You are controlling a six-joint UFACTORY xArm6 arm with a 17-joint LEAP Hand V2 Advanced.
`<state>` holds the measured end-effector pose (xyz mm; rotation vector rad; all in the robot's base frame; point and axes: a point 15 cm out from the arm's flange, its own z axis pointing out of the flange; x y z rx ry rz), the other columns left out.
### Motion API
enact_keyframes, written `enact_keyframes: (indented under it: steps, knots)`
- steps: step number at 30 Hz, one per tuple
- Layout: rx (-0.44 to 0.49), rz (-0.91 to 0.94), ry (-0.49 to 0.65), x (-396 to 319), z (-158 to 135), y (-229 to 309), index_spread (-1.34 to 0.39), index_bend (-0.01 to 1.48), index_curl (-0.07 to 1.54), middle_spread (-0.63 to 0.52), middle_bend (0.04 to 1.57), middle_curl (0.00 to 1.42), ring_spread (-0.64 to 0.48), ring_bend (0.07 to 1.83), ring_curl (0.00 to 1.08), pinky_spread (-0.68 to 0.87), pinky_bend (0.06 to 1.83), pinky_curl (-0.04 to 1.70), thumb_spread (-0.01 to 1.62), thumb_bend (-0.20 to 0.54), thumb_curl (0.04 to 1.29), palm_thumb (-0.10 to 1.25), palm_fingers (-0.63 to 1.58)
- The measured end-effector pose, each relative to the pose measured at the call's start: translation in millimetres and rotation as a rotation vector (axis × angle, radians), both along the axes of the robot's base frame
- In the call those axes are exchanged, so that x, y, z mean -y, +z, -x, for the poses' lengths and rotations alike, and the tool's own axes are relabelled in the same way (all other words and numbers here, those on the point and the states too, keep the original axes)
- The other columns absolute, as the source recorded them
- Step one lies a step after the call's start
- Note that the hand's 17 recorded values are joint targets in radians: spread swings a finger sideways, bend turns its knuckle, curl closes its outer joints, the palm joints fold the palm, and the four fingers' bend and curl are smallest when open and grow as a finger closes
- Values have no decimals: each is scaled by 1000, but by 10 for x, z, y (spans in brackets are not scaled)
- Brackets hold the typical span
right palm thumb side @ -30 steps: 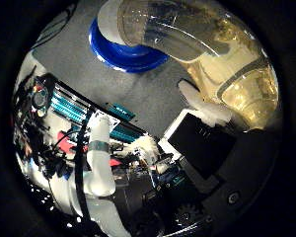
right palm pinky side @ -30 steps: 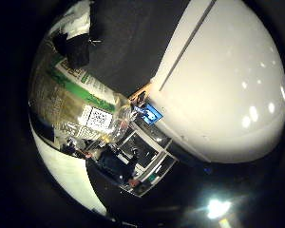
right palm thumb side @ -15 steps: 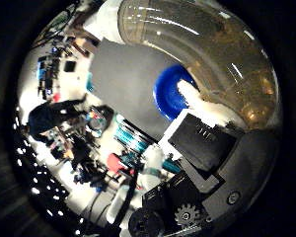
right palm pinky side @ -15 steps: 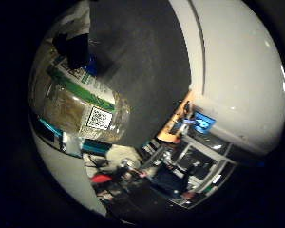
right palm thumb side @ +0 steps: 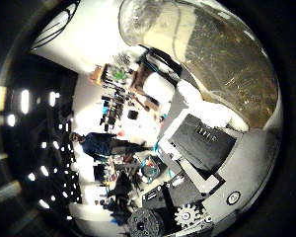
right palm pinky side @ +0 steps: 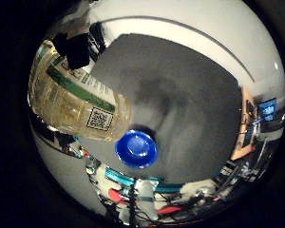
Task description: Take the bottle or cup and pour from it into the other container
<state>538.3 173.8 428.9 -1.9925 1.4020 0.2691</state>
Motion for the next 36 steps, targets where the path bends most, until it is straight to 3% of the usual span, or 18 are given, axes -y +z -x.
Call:
enact_keyframes:
  steps: [4,5,8,16,24,30,33,36]
  knots:
    - [21,-107,13,-84,-50,-264,-261,1091,1046,-171,1288,987,-304,1210,1055,-276,1100,1048,114,-17,948,1153,1072]
    - [10,-220,43,-229,38,-612,-260,1092,1044,-170,1290,984,-303,1211,1053,-278,1097,1054,113,-19,947,1150,1071]
    - [4,-281,56,-295,93,-786,-258,1093,1044,-170,1291,983,-302,1212,1053,-278,1096,1055,115,-18,946,1148,1071]
    - [-25,-323,88,-360,69,-1266,-255,1101,1045,-163,1291,973,-287,1203,1022,-304,1044,1018,140,-24,938,1103,1080]
    - [-63,-303,149,-572,129,-1590,-266,1026,1053,-147,1227,928,-257,1188,920,-349,1040,948,246,-30,917,1050,1101]
    - [-73,-285,191,-734,187,-1646,-258,828,977,-132,1082,827,-224,1091,770,-420,989,819,464,-48,844,916,1073]
    - [-74,-246,220,-733,205,-1701,-285,589,901,-154,938,758,-230,1039,703,-498,938,760,605,-37,778,880,841]
    - [-78,-187,254,-681,226,-1774,-398,430,807,-173,803,701,-247,999,654,-440,866,742,765,-33,697,870,533]
